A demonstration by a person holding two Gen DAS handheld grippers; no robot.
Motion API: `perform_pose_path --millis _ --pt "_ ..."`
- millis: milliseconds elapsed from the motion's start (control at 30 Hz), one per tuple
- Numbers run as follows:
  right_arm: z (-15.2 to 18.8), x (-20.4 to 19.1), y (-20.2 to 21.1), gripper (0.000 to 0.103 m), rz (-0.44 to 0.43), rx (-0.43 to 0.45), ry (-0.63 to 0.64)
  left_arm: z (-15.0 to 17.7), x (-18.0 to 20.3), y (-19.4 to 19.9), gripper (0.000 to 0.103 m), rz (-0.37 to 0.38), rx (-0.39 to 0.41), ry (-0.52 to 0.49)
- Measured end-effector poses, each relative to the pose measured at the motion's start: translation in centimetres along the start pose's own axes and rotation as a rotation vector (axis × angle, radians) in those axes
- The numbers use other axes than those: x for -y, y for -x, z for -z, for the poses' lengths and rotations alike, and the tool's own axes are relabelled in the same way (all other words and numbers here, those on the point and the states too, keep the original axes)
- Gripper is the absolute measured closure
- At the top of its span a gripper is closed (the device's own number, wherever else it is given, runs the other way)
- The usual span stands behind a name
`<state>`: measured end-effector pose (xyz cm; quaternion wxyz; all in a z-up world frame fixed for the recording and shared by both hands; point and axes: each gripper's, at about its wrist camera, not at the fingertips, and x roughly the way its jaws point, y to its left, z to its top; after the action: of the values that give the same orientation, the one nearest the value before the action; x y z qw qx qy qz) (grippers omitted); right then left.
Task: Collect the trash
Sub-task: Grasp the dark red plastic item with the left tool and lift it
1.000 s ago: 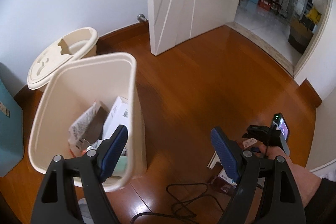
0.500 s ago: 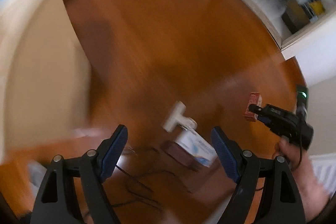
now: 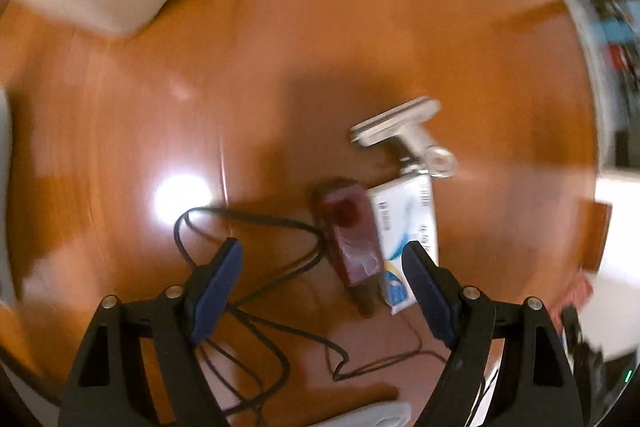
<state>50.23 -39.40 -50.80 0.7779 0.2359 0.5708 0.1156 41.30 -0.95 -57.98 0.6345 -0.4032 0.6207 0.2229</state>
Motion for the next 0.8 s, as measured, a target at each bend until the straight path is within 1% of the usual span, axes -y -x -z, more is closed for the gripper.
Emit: perform_pose_path --millis 33,100,200,267,333,433,567,633,700,733,767,800 --pt "0.5 -0.2 -0.4 0.071 -0.009 0.003 -0.012 0.1 -0.2 -0.7 0.022 -0.002 -0.012 0.013" --pt "1.0 0.9 -0.4 0.071 -0.025 0.012 -0.031 0.2 -0.3 -1.8 0.022 0.010 -0.029 0.027" --pt "1.6 1.8 -0.5 0.071 -0.034 0.026 -0.065 0.2 -0.3 -2.9 0.022 0.005 -0.020 0.045" --pt "1.9 3.4 -0.4 0.071 -0.047 0.026 -0.097 0.1 -0.3 -3.9 0.021 -0.002 -0.030 0.053" --pt "2.3 3.9 -0.9 0.071 -0.053 0.031 -0.120 -0.2 -0.4 -4.6 0.022 -0.009 -0.034 0.059" --pt "2.9 5.4 -0.8 0.071 -0.062 0.037 -0.146 -1.1 0.1 -4.7 0.021 -0.027 -0.007 0.033" --pt "3.7 6.7 -0.6 0.071 -0.070 0.045 -0.183 -1.1 0.4 -4.8 0.021 -0.043 0.013 0.021" --pt "4.2 7.1 -0.7 0.071 -0.074 0.047 -0.207 -0.2 1.0 -5.2 0.027 -0.038 0.027 0.004" --pt "4.6 7.6 -0.8 0.071 -0.080 0.045 -0.224 0.2 1.5 -5.1 0.051 -0.004 0.023 -0.007" --pt "4.7 7.6 -0.8 0.071 -0.082 0.046 -0.231 0.1 1.6 -5.0 0.057 0.021 0.013 -0.007" --pt "4.9 7.8 -0.8 0.071 -0.085 0.047 -0.239 0.0 1.6 -5.0 0.067 0.040 0.006 -0.005" --pt "4.9 7.7 -1.0 0.071 -0.086 0.047 -0.244 -0.3 1.5 -5.0 0.067 0.060 0.000 -0.003"
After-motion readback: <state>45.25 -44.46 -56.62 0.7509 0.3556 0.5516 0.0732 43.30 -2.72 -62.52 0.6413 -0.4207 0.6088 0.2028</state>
